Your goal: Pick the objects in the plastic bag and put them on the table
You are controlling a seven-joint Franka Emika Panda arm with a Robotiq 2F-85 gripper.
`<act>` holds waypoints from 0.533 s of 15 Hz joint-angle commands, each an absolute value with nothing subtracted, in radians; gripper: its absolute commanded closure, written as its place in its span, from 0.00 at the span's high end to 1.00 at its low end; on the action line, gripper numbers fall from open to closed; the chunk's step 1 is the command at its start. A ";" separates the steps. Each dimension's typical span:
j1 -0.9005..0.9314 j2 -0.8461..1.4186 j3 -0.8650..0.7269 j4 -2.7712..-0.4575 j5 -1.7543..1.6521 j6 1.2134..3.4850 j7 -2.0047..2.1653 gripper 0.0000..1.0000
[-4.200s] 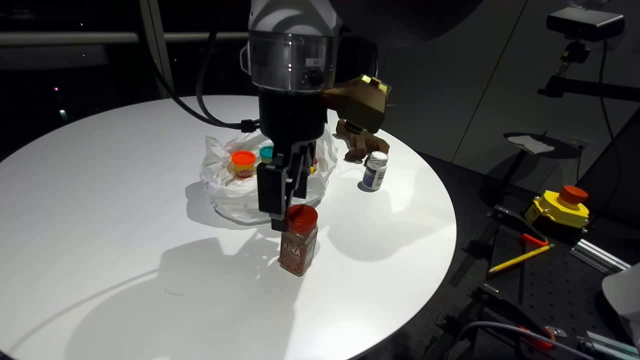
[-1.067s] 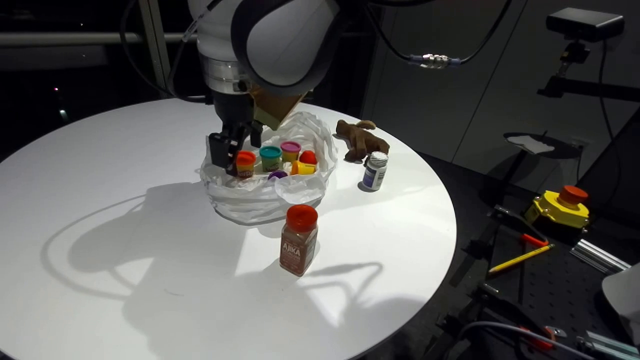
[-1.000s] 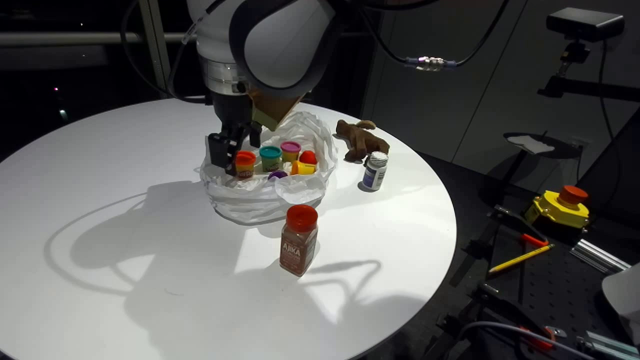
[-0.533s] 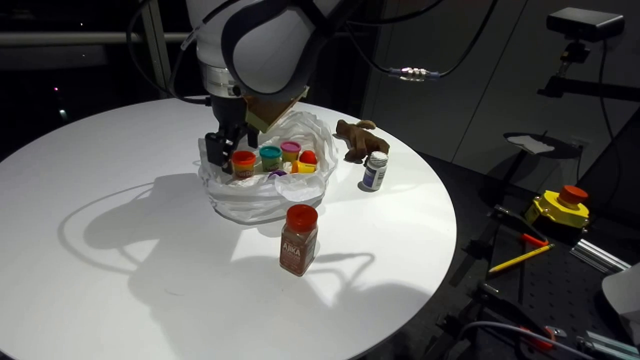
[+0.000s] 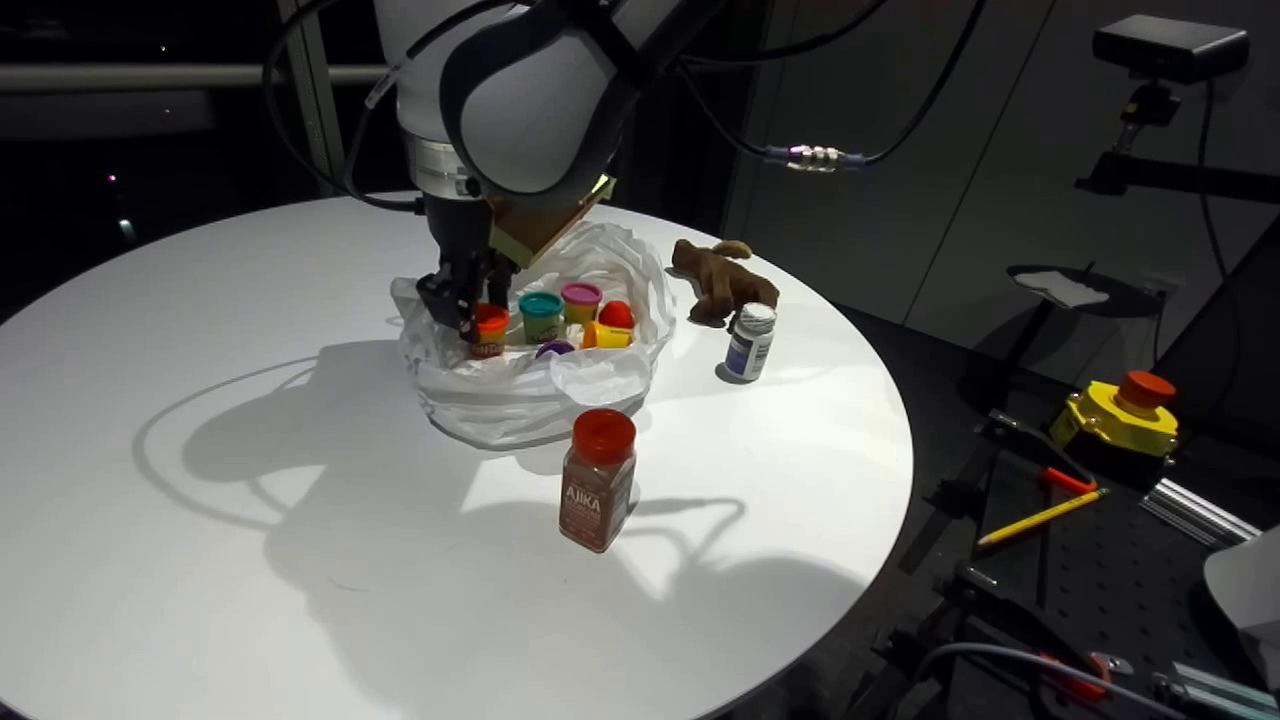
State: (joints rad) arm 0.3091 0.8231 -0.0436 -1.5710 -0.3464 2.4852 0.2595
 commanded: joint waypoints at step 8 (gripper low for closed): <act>0.354 0.637 -0.075 -1.728 -0.348 2.466 0.345 0.28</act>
State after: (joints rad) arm 0.3170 0.7832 -0.0472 -1.5938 -0.3464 2.4780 0.2972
